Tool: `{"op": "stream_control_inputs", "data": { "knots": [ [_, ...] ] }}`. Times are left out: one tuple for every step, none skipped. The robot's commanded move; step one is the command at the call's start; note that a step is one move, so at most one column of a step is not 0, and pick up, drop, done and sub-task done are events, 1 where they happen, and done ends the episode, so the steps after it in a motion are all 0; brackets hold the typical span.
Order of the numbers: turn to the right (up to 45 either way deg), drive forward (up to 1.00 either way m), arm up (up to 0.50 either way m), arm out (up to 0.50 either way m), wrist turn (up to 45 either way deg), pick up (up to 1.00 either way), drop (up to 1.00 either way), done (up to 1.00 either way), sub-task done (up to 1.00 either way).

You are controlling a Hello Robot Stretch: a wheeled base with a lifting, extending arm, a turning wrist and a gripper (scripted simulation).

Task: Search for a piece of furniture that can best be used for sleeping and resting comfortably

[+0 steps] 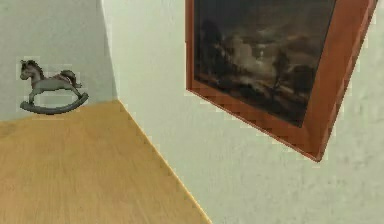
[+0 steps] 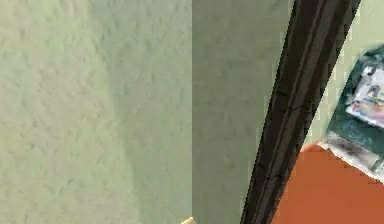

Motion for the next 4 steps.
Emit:
{"op": "stream_control_inputs", "data": {
  "knots": [
    [0.0,0.1,0.0,0.0,0.0,0.0,0.0,0.0,0.0],
    [-30.0,0.0,0.0,0.0,0.0,0.0,0.0,0.0,0.0],
    [0.0,0.45,0.0,0.0,0.0,0.0,0.0,0.0,0.0],
    [-45.0,0.0,0.0,0.0,0.0,0.0,0.0,0.0,0.0]
  ]
}}
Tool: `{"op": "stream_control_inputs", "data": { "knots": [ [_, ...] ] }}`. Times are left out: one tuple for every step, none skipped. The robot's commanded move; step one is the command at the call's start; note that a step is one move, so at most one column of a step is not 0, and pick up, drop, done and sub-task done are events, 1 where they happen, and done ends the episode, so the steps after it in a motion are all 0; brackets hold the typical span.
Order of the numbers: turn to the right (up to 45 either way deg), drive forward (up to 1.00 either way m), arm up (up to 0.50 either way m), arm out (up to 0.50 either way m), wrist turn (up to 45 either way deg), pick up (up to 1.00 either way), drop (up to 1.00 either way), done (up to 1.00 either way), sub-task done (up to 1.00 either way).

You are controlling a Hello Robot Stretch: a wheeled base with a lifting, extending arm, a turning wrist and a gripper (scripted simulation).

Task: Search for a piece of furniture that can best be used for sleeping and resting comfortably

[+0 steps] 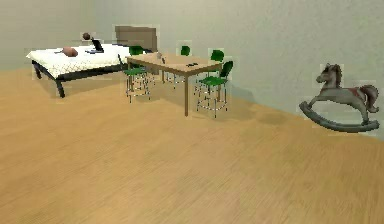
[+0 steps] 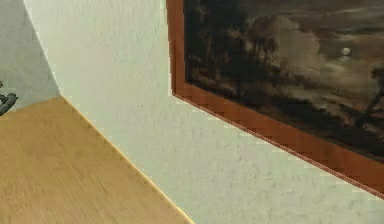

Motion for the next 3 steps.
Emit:
{"op": "stream_control_inputs", "data": {
  "knots": [
    [-12.0,0.0,0.0,0.0,0.0,0.0,0.0,0.0,0.0],
    [0.0,0.65,0.0,0.0,0.0,0.0,0.0,0.0,0.0],
    [-30.0,0.0,0.0,0.0,0.0,0.0,0.0,0.0,0.0]
  ]
}}
